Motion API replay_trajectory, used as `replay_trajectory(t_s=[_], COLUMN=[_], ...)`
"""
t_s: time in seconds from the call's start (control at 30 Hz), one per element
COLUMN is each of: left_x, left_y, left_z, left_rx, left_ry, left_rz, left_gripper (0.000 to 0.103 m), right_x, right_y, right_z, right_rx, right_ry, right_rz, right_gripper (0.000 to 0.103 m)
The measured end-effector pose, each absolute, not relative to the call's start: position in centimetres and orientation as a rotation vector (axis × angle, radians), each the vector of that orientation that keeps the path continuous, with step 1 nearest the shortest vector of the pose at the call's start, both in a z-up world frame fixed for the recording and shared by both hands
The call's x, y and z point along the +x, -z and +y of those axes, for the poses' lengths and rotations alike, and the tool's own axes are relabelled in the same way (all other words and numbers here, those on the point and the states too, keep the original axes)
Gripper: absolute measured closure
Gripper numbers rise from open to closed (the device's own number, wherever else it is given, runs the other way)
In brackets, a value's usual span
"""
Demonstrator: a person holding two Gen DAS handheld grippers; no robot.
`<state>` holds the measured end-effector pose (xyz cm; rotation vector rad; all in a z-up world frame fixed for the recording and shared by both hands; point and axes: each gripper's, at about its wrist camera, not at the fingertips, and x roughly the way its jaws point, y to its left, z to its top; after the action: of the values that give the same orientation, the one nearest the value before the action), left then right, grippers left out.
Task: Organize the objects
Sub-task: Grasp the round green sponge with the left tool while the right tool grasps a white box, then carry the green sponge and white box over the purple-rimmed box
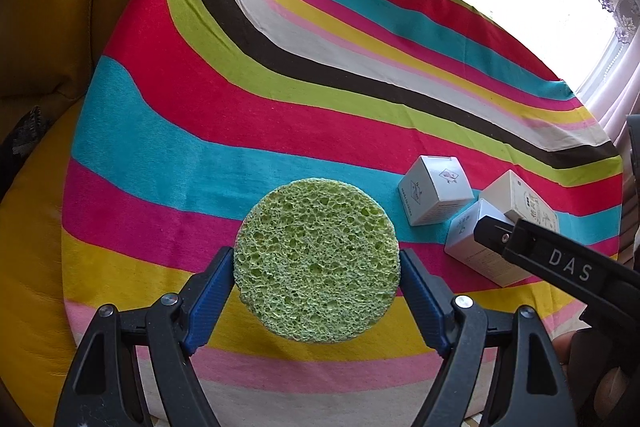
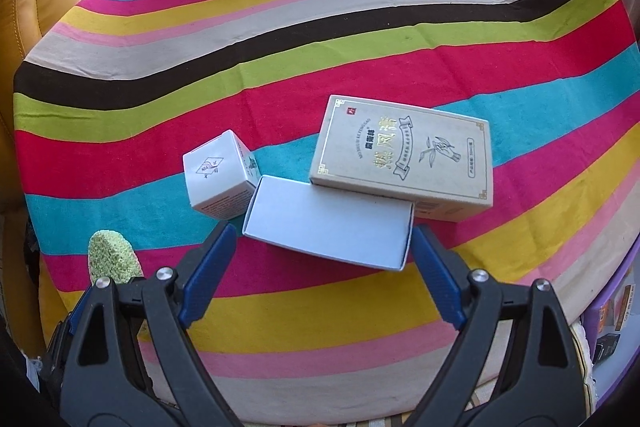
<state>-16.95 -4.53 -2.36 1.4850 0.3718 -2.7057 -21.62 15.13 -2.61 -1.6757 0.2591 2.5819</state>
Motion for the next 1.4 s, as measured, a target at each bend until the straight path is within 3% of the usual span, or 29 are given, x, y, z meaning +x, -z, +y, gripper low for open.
replay_trajectory(t_s=[0.7,0.87,0.93,1.4], left_x=[-16.7,-16.8,-16.8,-16.3], left_y=[2.5,2.6,2.6,1.7], left_z=[-4.6,-4.6,-4.5,-2.9], left_rx=[1.487,1.494,1.494,1.462], left_ry=[2.707,2.705,2.711,2.758], left_rz=[0.39,0.394,0.384,0.304], left_gripper=[0.022,0.022,0.022,0.022], right_x=[-22.9,-23.0,-23.0,-19.5], right_y=[3.7,4.8,4.9,2.3], right_z=[13.8,14.1,14.4,16.1], right_rx=[-1.644,-1.654,-1.645,-1.561], right_ry=[-2.58,-2.554,-2.564,-2.65], right_rz=[0.235,0.205,0.211,0.098], right_gripper=[0.006,0.006,0.012,0.012])
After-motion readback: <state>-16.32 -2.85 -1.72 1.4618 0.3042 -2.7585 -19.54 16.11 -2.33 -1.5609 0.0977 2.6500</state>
